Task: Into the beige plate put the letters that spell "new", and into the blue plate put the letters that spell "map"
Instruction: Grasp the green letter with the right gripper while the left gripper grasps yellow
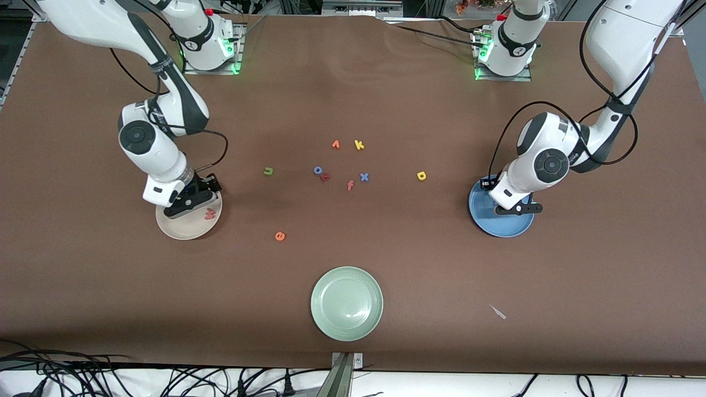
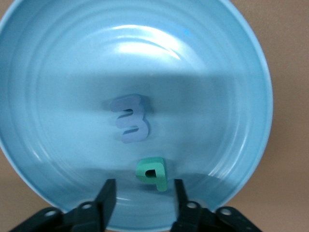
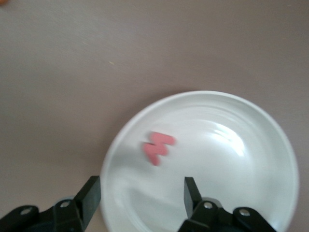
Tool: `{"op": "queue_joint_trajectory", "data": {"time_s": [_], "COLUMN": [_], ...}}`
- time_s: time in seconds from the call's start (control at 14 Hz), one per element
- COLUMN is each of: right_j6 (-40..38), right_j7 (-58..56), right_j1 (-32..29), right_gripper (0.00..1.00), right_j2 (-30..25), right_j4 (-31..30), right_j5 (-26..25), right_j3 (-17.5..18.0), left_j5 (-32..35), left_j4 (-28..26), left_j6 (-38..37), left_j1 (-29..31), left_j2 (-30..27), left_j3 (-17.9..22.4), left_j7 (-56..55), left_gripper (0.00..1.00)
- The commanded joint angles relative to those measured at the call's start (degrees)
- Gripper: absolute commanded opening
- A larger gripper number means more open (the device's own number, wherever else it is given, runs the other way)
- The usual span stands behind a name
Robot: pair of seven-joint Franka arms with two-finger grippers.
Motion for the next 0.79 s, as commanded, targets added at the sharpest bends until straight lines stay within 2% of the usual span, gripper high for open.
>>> {"op": "queue_joint_trajectory", "data": {"time_s": [0.0, 0.21, 0.36, 0.5, 0.72], "right_j6": [-3.9, -4.53, -4.62, -4.18, -0.95], "right_j7": [9.1, 19.64, 26.15, 32.48, 40.92], "right_j1": [-0.25, -0.16, 0.19, 0.28, 1.68], "right_gripper": [0.79, 0.79, 0.79, 0.79, 0.79], "right_j2": [-1.88, -2.32, -2.93, -3.63, -3.82], "right_j4": [-0.65, -0.82, -1.87, -3.45, -6.0], "right_j5": [1.08, 1.0, 0.38, -0.14, -3.47], "right_j3": [5.62, 10.98, 13.54, 15.39, 15.66], "left_j5": [1.21, 0.5, -2.47, -6.16, -9.69], "left_j4": [0.93, 3.91, 5.5, 5.68, 5.15], "left_j6": [-4.49, -10.99, -12.85, -12.16, -7.51], "left_j1": [0.59, 0.59, 0.59, -0.63, -3.88], "left_j2": [-3.91, -6.12, -6.04, -5.34, -3.58], "left_j3": [-2.52, -7.17, -11.3, -12.29, -12.37], "left_j7": [-0.04, -1.96, -7.57, -12.16, -18.83], "left_gripper": [1.0, 1.0, 1.0, 1.0, 1.0]}}
